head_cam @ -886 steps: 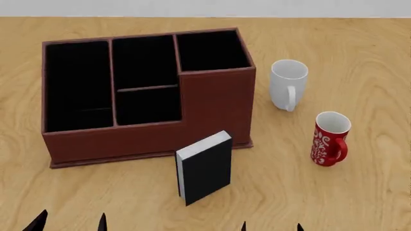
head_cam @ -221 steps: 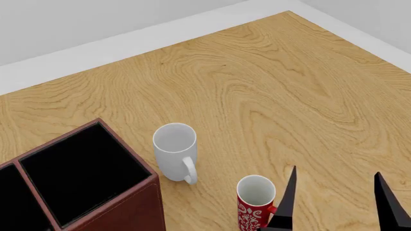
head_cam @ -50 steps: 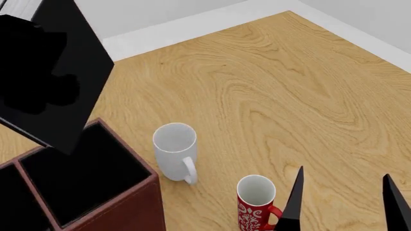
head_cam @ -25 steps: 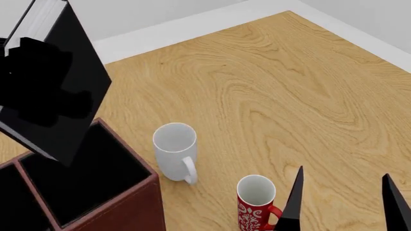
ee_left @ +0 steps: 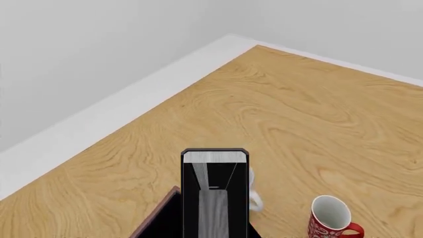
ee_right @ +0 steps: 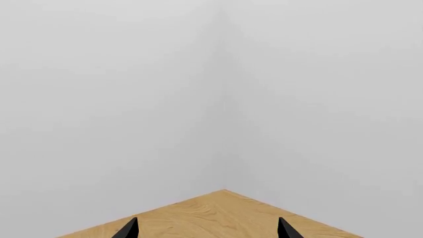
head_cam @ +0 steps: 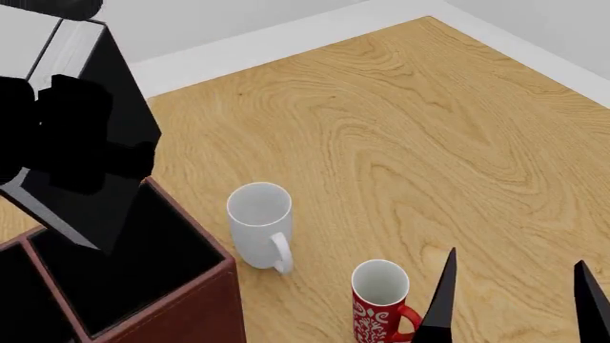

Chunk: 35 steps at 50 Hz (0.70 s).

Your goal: Pick up the book and place it in the right compartment of the caddy.

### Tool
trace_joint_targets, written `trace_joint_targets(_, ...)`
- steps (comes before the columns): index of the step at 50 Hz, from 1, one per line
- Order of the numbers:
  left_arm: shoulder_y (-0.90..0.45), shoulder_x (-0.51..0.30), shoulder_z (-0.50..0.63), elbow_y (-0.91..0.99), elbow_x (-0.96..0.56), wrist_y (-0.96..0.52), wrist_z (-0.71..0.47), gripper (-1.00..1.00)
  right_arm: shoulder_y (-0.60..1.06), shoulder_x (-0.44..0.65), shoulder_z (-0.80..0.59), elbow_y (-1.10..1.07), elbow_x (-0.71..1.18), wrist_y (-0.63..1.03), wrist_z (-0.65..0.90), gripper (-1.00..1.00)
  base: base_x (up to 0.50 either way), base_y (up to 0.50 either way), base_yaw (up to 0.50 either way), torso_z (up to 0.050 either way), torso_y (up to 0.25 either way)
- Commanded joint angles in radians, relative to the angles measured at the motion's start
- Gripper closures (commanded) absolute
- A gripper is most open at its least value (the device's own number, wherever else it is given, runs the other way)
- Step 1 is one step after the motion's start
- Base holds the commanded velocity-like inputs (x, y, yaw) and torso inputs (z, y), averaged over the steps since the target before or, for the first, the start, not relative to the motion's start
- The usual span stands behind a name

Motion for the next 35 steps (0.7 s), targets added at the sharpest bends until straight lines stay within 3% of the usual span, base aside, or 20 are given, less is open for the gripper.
trace_joint_targets(1, 0.012, 0.006, 0.016, 0.0, 0.025, 0.037, -0.016, 1.0, -0.006, 0.003, 0.004, -0.001, 0.004, -0.007, 0.003, -1.0, 0.0, 0.0, 0.0, 0.0, 0.0)
trace_joint_targets(35, 0.088, -0.011, 0.067, -0.014, 0.104, 0.044, 0.031, 1.0, -0.008, 0.012, -0.001, 0.001, 0.007, -0.017, 0.012, -1.0, 0.0, 0.0, 0.0, 0.0, 0.001)
